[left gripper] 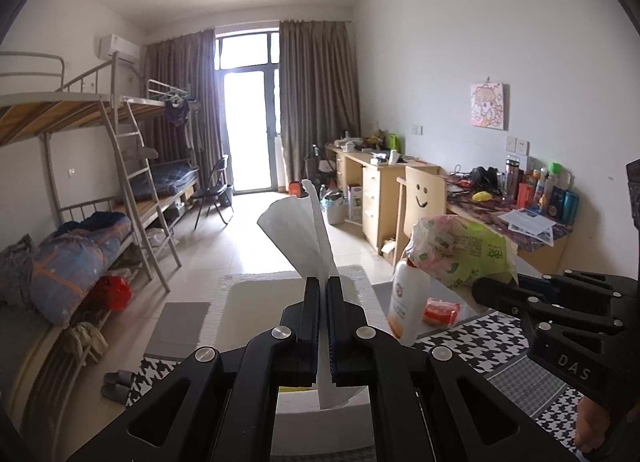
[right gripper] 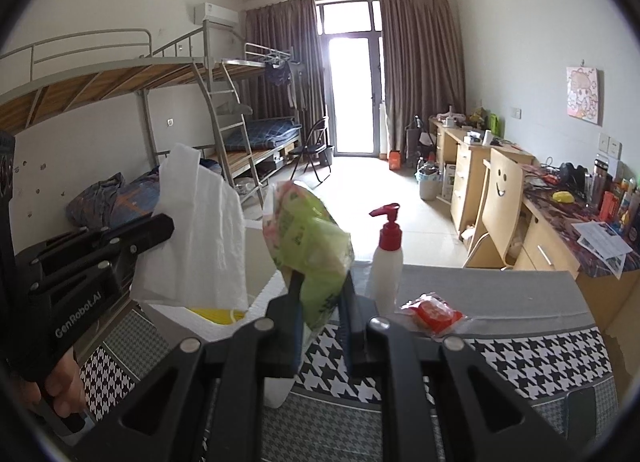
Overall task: Organize soft objects
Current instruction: 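Carry the tissue pack and plastic bag toward the foam box with both grippers, then lower the tissue pack into the foam box and open the left gripper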
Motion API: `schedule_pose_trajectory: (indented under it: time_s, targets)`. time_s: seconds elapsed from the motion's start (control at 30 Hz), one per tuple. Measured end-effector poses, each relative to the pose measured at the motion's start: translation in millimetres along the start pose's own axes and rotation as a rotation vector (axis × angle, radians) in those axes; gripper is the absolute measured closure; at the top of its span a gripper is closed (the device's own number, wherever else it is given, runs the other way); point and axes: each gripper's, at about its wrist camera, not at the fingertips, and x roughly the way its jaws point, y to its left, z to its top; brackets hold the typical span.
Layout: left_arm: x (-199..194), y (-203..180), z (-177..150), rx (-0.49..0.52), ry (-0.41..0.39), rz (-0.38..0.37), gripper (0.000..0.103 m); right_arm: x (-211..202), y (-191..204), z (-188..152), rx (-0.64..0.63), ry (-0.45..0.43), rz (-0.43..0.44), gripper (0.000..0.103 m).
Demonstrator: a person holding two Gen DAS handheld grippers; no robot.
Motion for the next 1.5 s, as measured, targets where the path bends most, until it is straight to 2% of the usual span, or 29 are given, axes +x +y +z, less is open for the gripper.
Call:
schedule_pose_trajectory:
  time_s: [0.4, 0.8, 1.0, 1.07, 1.1, 1.13, 1.17, 1.2, 1.23, 1.3, 1.43, 1.5]
  targets:
    - [17, 15, -2, -0.023, 0.047, 0.026, 0.099, 10, 10, 8, -0.046, 0.011, 0.021, 0.084]
    - [47, 25, -7, -0.064, 0.158, -0.041, 0.099, 23, 17, 8, -0.053, 0.038, 0.020, 0.084]
    - [59, 33, -11, -0.084, 0.193, -0.035, 0.097, 27, 16, 8, -0.050, 0.048, 0.012, 0.084]
    - [61, 32, -12, -0.070, 0.204, -0.019, 0.088, 27, 16, 8, -0.050, 0.047, 0.011, 0.084]
    - [62, 33, -13, -0.070, 0.210, -0.007, 0.073, 27, 16, 8, -0.051, 0.047, 0.011, 0.084]
    - [62, 34, -13, -0.076, 0.213, -0.001, 0.052, 28, 16, 9, -0.050, 0.048, 0.009, 0.084]
    - [62, 37, -13, -0.086, 0.210, 0.007, 0.043, 28, 15, 9, -0.048, 0.048, 0.008, 0.084]
    - [59, 39, -14, -0.093, 0.199, 0.024, 0.029, 29, 14, 9, -0.047, 0.049, 0.006, 0.084]
    - [57, 41, -14, -0.094, 0.192, 0.038, 0.023, 30, 13, 9, -0.045, 0.049, 0.003, 0.084]
    - [50, 43, -14, -0.092, 0.181, 0.076, 0.021, 31, 11, 9, -0.043, 0.051, 0.001, 0.084]
    - [42, 46, -13, -0.105, 0.158, 0.081, 0.007, 35, 10, 9, -0.040, 0.062, -0.008, 0.084]
    - [39, 48, -12, -0.105, 0.145, 0.086, 0.006, 37, 11, 9, -0.039, 0.066, -0.007, 0.084]
